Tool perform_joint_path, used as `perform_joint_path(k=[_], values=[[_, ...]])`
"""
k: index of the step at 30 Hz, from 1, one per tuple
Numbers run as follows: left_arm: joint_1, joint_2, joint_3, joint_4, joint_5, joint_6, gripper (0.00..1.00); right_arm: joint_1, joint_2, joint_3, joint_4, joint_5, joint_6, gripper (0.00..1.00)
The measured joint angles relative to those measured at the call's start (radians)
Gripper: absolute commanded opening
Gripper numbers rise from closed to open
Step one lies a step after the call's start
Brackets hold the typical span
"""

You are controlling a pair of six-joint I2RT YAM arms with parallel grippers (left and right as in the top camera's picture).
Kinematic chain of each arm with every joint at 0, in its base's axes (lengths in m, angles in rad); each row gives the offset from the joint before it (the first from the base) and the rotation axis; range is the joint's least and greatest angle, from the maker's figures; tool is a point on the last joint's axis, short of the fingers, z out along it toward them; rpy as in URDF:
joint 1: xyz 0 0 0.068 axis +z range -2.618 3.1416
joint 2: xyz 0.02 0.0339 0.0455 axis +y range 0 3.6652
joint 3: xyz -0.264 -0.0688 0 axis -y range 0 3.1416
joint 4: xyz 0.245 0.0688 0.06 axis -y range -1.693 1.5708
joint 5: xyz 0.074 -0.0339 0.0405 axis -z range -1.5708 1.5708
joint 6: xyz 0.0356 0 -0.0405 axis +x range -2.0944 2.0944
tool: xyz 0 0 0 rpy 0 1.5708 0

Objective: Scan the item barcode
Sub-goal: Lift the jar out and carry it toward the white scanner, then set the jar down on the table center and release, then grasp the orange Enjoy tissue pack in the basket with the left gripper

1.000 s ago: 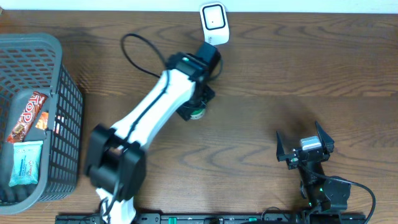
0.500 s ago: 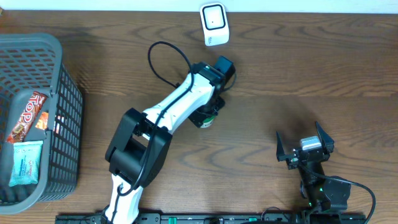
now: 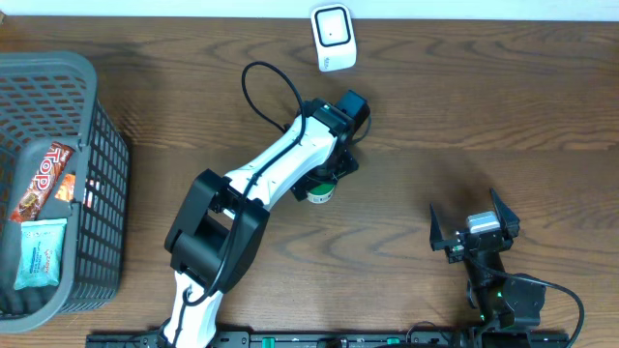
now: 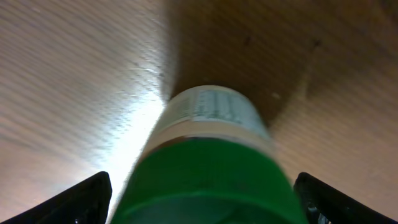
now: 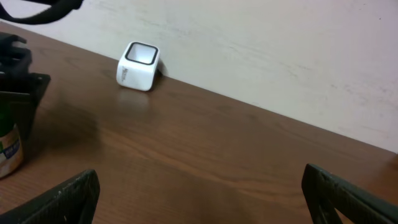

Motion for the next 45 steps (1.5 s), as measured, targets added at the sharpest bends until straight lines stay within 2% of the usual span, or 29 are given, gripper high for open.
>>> perform_joint_path(k=[3, 6, 11, 12, 15, 19, 21, 22, 24, 26, 31, 35, 45], values=[[0.016, -0.032, 0.027, -0.051, -0.004, 0.069, 0.94, 0.0, 0.0, 0.0, 0.0, 0.0, 0.0, 0.99], [0.054, -0.115, 0.13, -0.116, -0.008, 0.18, 0.94, 0.0, 0.0, 0.0, 0.0, 0.0, 0.0, 0.99], [0.193, -0.376, 0.451, -0.228, -0.035, 0.448, 0.95, 0.0, 0.0, 0.0, 0.0, 0.0, 0.0, 0.99], [0.236, -0.43, 0.508, -0.25, -0.059, 0.482, 0.98, 0.0, 0.0, 0.0, 0.0, 0.0, 0.0, 0.99], [0.44, -0.591, 0.638, -0.308, -0.152, 0.534, 0.99, 0.0, 0.0, 0.0, 0.0, 0.0, 0.0, 0.99], [0.858, -0.721, 0.684, -0.436, -0.218, 0.518, 0.99, 0.0, 0.0, 0.0, 0.0, 0.0, 0.0, 0.99], [1.035, -0.726, 0.682, -0.497, -0.198, 0.496, 0.99, 0.0, 0.0, 0.0, 0.0, 0.0, 0.0, 0.99], [1.184, -0.698, 0.663, -0.537, -0.167, 0.481, 0.99, 0.0, 0.0, 0.0, 0.0, 0.0, 0.0, 0.99], [1.322, -0.634, 0.615, -0.552, -0.116, 0.465, 0.99, 0.0, 0.0, 0.0, 0.0, 0.0, 0.0, 0.99], [1.396, -0.564, 0.558, -0.551, -0.084, 0.461, 0.99, 0.0, 0.0, 0.0, 0.0, 0.0, 0.0, 0.99], [1.436, -0.388, 0.342, -0.482, -0.042, 0.464, 0.99, 0.0, 0.0, 0.0, 0.0, 0.0, 0.0, 0.99], [1.418, -0.307, 0.144, -0.328, -0.021, 0.473, 0.99, 0.0, 0.0, 0.0, 0.0, 0.0, 0.0, 0.99], [1.33, -0.291, -0.161, 0.061, -0.017, 0.49, 0.99, 0.0, 0.0, 0.0, 0.0, 0.0, 0.0, 0.99]])
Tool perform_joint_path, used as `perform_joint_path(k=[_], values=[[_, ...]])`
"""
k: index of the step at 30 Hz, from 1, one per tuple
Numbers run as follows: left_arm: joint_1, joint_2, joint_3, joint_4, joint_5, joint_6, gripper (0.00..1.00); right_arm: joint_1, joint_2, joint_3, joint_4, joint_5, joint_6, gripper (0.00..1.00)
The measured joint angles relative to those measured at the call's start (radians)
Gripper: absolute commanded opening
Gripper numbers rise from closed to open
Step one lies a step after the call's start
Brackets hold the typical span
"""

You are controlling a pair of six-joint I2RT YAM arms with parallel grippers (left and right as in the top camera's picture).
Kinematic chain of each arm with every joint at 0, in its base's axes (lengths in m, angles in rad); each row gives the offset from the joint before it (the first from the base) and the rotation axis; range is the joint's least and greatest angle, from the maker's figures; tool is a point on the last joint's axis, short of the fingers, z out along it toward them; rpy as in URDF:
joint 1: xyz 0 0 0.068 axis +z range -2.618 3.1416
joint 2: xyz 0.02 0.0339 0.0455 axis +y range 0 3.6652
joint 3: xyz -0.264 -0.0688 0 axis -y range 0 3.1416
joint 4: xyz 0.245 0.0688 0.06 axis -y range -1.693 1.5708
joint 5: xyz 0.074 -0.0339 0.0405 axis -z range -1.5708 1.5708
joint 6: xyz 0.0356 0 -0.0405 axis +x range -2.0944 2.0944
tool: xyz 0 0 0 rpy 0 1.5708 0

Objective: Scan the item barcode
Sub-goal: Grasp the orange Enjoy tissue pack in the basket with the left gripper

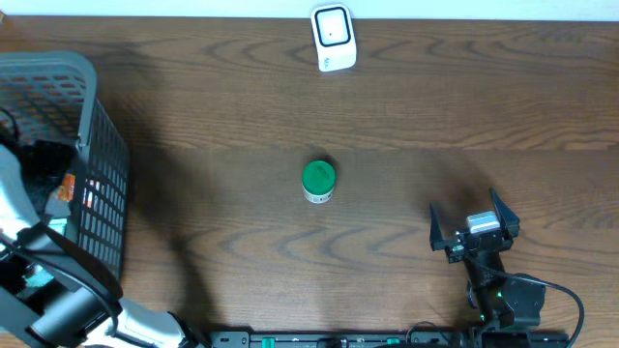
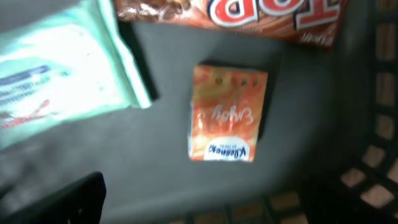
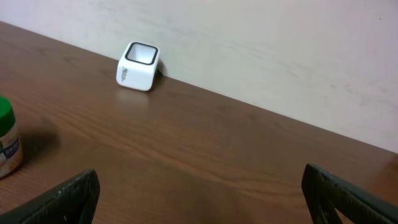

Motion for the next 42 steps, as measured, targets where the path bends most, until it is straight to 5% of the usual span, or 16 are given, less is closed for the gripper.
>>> perform_joint_path(k=[14, 20, 27, 37, 42], values=[[-0.027, 0.208, -0.038, 0.146, -0.004, -0.045, 0.98, 0.0, 0.0, 0.0, 0.0, 0.0, 0.0, 0.99], [-0.043, 0.227, -0.026, 0.123, 0.0, -0.048, 0.57, 0.0, 0.0, 0.0, 0.0, 0.0, 0.0, 0.99], [-0.005, 0.217, 0.028, -0.111, 0.003, -0.05, 0.52, 0.0, 0.0, 0.0, 0.0, 0.0, 0.0, 0.99], [0.091, -0.219, 0.355, -0.301, 0.201, -0.051, 0.52, 0.0, 0.0, 0.0, 0.0, 0.0, 0.0, 0.99], [-0.093, -0.515, 0.38, -0.311, 0.391, -0.063, 0.52, 0.0, 0.0, 0.0, 0.0, 0.0, 0.0, 0.99]])
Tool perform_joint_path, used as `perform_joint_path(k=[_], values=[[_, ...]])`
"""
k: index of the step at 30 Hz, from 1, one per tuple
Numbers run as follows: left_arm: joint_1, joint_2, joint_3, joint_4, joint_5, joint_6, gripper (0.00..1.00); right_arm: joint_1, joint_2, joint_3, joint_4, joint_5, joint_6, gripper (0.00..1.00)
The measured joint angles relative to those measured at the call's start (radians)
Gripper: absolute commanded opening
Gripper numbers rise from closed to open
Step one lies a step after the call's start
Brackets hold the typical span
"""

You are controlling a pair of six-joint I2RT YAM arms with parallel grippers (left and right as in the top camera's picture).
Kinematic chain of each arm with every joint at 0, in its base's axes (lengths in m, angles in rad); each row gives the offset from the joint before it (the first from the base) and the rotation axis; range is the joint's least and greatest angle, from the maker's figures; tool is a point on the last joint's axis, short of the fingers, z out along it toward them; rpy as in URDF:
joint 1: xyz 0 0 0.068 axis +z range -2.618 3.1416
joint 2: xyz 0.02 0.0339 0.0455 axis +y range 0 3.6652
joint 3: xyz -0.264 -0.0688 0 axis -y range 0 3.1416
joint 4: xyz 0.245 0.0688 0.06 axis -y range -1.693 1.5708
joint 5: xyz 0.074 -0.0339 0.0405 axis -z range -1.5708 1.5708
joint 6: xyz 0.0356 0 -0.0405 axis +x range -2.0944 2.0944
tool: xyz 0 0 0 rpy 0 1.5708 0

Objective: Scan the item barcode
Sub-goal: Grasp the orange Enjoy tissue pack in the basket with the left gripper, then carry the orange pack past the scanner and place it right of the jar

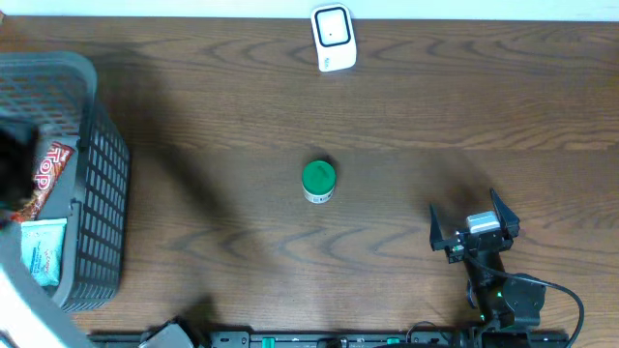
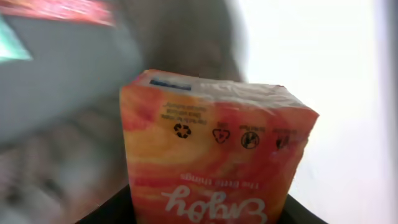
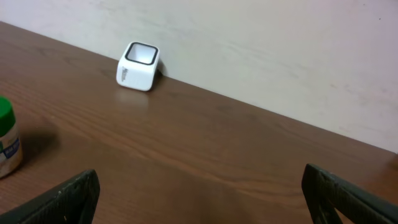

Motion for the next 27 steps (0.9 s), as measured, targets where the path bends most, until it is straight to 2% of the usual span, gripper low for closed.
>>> perform_joint_path(k=[4, 8, 11, 13, 18, 21, 27], values=[[-0.368, -0.12, -0.007, 0.024, -0.022, -0.085, 0.52, 0.0, 0.0, 0.0, 0.0, 0.0, 0.0, 0.99], [-0.851, -0.153, -0.069, 0.06, -0.269, -0.297, 0.52, 0.0, 0.0, 0.0, 0.0, 0.002, 0.0, 0.99], [-1.138, -0.106, -0.15, 0.147, -0.444, -0.456, 0.52, 0.0, 0.001, 0.0, 0.0, 0.002, 0.0, 0.99], [-1.275, -0.031, -0.203, 0.223, -0.541, -0.555, 0.52, 0.0, 0.001, 0.0, 0.0, 0.002, 0.0, 0.99], [-1.463, 0.279, -0.27, 0.425, -0.66, -0.726, 0.52, 0.0, 0.001, 0.0, -0.001, 0.002, 0.0, 0.99], [-1.491, 0.422, -0.273, 0.495, -0.664, -0.781, 0.52, 0.0, 0.001, 0.0, 0.0, 0.003, 0.0, 0.99], [-1.49, 0.652, -0.274, 0.547, -0.58, -0.871, 0.53, 0.0, 0.001, 0.0, 0.0, 0.003, 0.0, 0.99]])
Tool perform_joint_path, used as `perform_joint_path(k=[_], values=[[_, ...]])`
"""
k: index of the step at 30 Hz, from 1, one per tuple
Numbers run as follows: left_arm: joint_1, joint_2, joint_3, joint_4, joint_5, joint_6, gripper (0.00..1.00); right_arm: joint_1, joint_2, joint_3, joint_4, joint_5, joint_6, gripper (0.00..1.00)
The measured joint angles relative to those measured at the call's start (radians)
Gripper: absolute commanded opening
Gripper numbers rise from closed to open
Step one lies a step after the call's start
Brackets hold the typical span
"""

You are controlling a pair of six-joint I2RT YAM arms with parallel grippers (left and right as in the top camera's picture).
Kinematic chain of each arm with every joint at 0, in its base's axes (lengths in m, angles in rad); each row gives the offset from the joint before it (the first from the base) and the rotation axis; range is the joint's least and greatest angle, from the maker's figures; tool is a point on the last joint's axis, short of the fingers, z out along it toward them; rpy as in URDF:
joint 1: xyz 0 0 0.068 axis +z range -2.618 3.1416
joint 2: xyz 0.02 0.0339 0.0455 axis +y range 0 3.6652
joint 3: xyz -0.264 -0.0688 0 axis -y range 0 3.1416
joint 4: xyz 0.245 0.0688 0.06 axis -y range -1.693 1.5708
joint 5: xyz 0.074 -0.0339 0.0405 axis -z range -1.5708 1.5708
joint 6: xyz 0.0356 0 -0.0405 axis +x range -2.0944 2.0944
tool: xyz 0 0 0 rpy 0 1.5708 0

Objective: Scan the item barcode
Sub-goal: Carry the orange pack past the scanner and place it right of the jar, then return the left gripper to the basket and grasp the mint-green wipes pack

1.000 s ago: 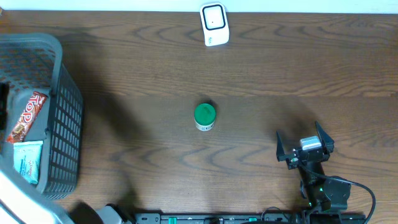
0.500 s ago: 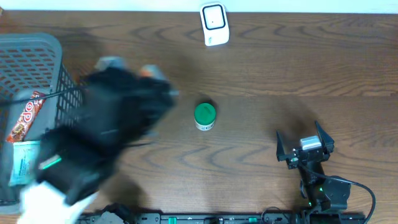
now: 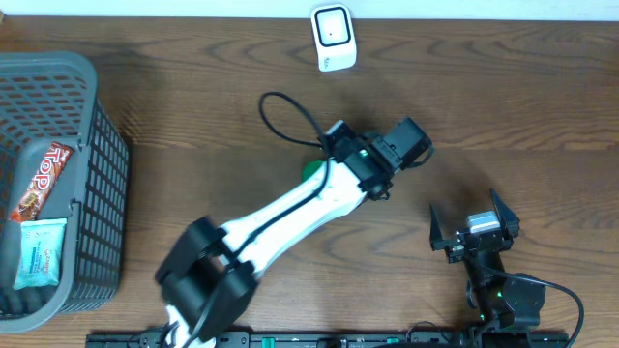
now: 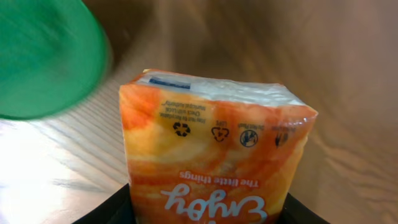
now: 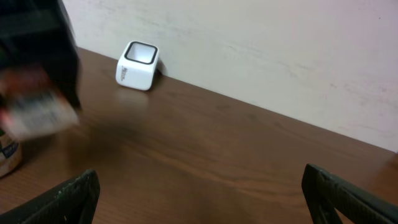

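An orange tissue pack with upside-down "Enjoy" lettering fills the left wrist view, and my left gripper is shut on its lower part. In the overhead view that gripper hangs over the middle of the table, below and to the right of the white scanner. The pack shows as a blur in the right wrist view, left of the scanner. My right gripper rests open at the front right with nothing between its fingers.
A green-capped bottle stands just left of the held pack, mostly under the left arm in the overhead view. A grey basket at the far left holds a "TOP" candy bar and a pale green wipes pack.
My left gripper, still shut on the orange pack, has moved from the basket at the far left to the middle of the table, right of the green-capped bottle. The right arm has not moved.
My left gripper stood open around the green-capped bottle at mid-table. Then it was open over the basket with the orange pack lying below it. Then it was shut on the pack, raised at the basket. Now it holds the pack over the table's middle.
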Motion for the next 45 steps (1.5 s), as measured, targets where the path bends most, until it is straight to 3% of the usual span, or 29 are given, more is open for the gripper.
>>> perform_joint_path(k=[6, 14, 18, 20, 27, 35, 39, 45], values=[[-0.001, 0.122, 0.0, 0.034, 0.112, -0.084, 0.53, 0.0, 0.0, 0.0, 0.0, 0.0, 0.0, 0.99], [-0.001, 0.18, 0.0, 0.089, 0.241, -0.108, 0.58, 0.0, 0.0, 0.0, 0.0, 0.0, 0.0, 0.99], [0.0, 0.18, 0.0, 0.094, 0.271, -0.097, 0.68, 0.0, 0.0, 0.0, 0.0, 0.0, 0.0, 0.99], [0.0, 0.18, 0.0, 0.101, 0.283, -0.073, 0.85, 0.0, 0.0, 0.0, 0.0, 0.0, 0.0, 0.99], [0.035, 0.17, 0.054, 0.087, 0.306, 0.073, 0.95, 0.0, 0.0, 0.0, 0.0, 0.0, 0.0, 0.99], [0.14, -0.03, 0.292, -0.077, 0.317, 0.42, 0.97, 0.0, 0.0, 0.0, 0.0, 0.0, 0.0, 0.99], [0.287, -0.183, 0.497, -0.274, 0.27, 0.66, 0.99, 0.0, 0.0, 0.0, 0.0, 0.0, 0.0, 0.99], [0.681, -0.383, 0.639, -0.591, 0.045, 0.813, 0.98, 0.0, 0.0, 0.0, 0.0, 0.0, 0.0, 0.99]])
